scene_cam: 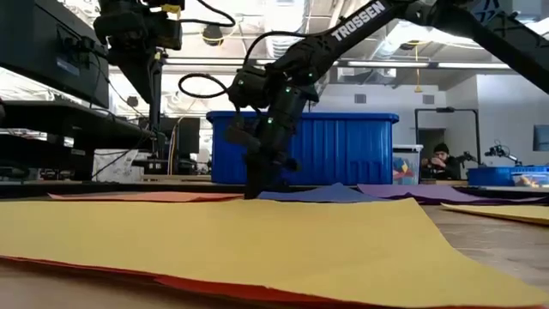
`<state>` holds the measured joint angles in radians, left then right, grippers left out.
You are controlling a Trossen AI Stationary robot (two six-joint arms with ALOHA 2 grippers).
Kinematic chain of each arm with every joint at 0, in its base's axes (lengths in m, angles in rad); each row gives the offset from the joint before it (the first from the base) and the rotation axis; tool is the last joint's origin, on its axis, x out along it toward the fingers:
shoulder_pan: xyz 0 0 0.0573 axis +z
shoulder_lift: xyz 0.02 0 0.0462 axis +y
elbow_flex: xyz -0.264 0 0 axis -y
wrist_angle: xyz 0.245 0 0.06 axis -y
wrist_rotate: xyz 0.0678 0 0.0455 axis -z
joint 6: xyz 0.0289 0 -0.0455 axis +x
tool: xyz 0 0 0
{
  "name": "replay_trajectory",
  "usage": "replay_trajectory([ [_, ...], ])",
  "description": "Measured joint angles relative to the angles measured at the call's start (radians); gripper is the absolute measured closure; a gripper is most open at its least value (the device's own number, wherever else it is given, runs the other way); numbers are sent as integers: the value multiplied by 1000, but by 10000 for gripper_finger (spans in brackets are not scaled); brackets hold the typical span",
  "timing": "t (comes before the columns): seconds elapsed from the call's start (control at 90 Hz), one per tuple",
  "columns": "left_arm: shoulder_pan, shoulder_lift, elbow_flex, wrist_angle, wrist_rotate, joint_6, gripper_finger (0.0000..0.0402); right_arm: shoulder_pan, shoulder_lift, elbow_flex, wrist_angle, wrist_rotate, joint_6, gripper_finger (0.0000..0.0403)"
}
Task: Organize paper
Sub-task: Adjust the blue paper on the table
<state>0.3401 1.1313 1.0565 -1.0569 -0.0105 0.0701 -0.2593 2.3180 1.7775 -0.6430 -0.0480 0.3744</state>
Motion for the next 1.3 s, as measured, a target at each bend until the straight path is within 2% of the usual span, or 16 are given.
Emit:
replay_trajectory([
  [0.233,0,0,0,0,-2,-11,396,7,0,0,-18,20,96,403],
  [0.344,0,0,0,0,-2,-11,396,5,-6,-1,-27,27,194,403],
  [0.556,0,0,0,1,-2,2,396,9,-10,26,-6,27,201,403],
  [0.678,0,0,0,2,-2,12,396,5,-10,81,7,28,170,403],
  [0.867,0,0,0,2,-2,22,396,-4,-11,171,-33,35,35,403],
  [1.067,0,0,0,17,-2,29,396,-73,-8,176,-75,51,59,403],
  [1.189,0,0,0,23,-2,22,396,-106,1,177,-84,14,60,403],
  [1.3,0,0,0,23,-2,22,396,-102,13,177,-82,-3,-25,403],
])
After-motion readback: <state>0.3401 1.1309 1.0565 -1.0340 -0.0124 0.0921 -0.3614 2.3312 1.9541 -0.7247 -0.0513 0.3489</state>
